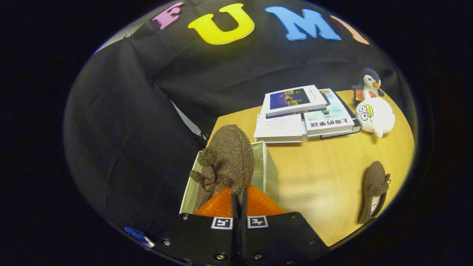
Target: Open the storage box then place both shoes into the box .Put the left shoe in first, then the right shoe, with the right side of both shoes facing outward in a uniform manner.
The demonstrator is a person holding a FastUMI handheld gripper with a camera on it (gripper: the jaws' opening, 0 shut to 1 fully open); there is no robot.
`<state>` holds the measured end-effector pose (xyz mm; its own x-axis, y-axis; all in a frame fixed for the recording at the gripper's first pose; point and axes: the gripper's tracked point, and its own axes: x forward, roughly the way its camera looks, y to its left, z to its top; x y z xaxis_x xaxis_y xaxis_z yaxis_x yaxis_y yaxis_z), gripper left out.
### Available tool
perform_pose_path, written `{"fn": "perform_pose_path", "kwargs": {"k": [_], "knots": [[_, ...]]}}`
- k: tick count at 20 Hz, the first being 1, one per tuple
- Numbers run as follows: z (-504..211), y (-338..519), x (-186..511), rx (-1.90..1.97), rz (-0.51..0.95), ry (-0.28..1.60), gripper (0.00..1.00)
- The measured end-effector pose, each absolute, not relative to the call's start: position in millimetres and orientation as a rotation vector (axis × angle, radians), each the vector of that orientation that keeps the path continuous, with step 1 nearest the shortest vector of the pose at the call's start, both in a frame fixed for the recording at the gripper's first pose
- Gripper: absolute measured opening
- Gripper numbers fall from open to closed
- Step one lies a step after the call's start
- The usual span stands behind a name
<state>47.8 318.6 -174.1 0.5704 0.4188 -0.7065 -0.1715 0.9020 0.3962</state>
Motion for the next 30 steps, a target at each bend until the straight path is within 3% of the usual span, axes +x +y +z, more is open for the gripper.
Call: {"fn": "perform_pose_path", "kwargs": {"k": [16, 17, 19, 23, 30], "knots": [[-275.6, 399.2, 33.6, 0.232, 0.323, 1.069, 0.01], [-273.8, 401.7, 33.6, 0.240, 0.334, 1.069, 0.07], [-263.2, 411.3, 31.3, 0.281, 0.394, 1.046, 0.28], [-225.2, 404.6, 35.9, 0.319, 0.465, 0.966, 0.98], [-164.7, 347.5, 47.9, 0.294, 0.506, 0.768, 0.98]]}}
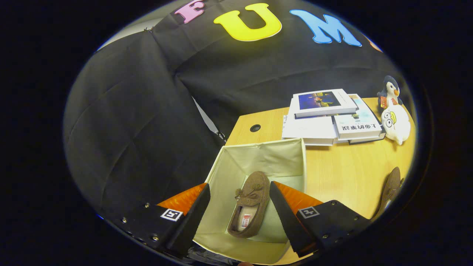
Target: Open the storage box then place both shoes into the box .Put the left shoe in first, then the right shoe, with the right side of both shoes facing outward in a uniform manner.
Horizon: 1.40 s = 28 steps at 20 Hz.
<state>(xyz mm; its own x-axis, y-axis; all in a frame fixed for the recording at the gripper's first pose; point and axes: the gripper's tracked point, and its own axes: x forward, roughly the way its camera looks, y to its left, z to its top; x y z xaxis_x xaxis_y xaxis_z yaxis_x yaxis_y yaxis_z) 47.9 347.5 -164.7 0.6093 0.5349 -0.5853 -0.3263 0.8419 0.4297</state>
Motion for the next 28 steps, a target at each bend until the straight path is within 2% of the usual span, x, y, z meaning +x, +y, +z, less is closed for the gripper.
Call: {"fn": "perform_pose_path", "kwargs": {"k": [15, 28], "knots": [[-162.0, 114.2, 61.7, 0.127, 0.255, 0.668, 0.98], [-239.5, -38.9, 24.3, 0.002, 0.065, 0.767, 0.98]]}}
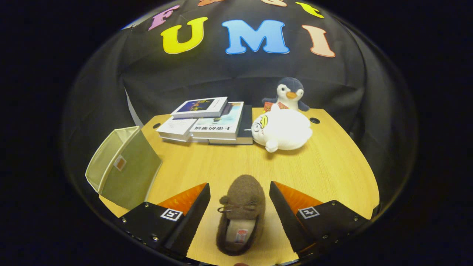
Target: Open the storage box then place both shoes into the box .Put the left shoe in first, then the right shoe, with the right side of both shoes facing outward in a uniform manner.
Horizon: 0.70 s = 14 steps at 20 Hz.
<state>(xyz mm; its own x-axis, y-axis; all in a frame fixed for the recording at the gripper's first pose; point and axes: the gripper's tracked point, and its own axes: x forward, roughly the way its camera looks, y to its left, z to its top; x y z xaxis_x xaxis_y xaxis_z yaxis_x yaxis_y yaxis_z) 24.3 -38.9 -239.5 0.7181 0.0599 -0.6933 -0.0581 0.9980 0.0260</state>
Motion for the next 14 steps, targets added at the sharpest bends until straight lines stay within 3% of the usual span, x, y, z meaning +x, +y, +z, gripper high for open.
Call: {"fn": "perform_pose_path", "kwargs": {"k": [14], "knots": [[-316.5, -68.8, -3.1, 0.001, 0.054, 0.966, 0.98]]}}
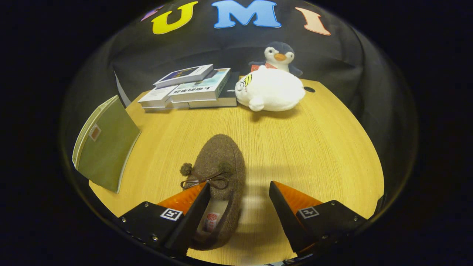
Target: Open the storage box then place both shoes into the box .Put the left shoe in first, then the right shoe, with the right side of both shoes facing outward in a uniform manner.
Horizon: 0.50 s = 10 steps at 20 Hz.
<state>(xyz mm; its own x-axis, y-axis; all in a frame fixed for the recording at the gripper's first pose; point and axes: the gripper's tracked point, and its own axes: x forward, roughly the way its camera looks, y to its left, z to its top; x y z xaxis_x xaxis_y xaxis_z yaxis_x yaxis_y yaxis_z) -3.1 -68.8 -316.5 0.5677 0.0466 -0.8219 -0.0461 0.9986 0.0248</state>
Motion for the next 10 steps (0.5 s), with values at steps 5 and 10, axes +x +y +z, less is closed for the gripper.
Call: {"fn": "perform_pose_path", "kwargs": {"k": [5, 10], "knots": [[-327.6, -54.2, -9.4, 0.044, 0.080, 1.023, 0.59], [-322.9, -53.8, -11.1, 0.060, 0.002, 1.073, 0.14]]}}
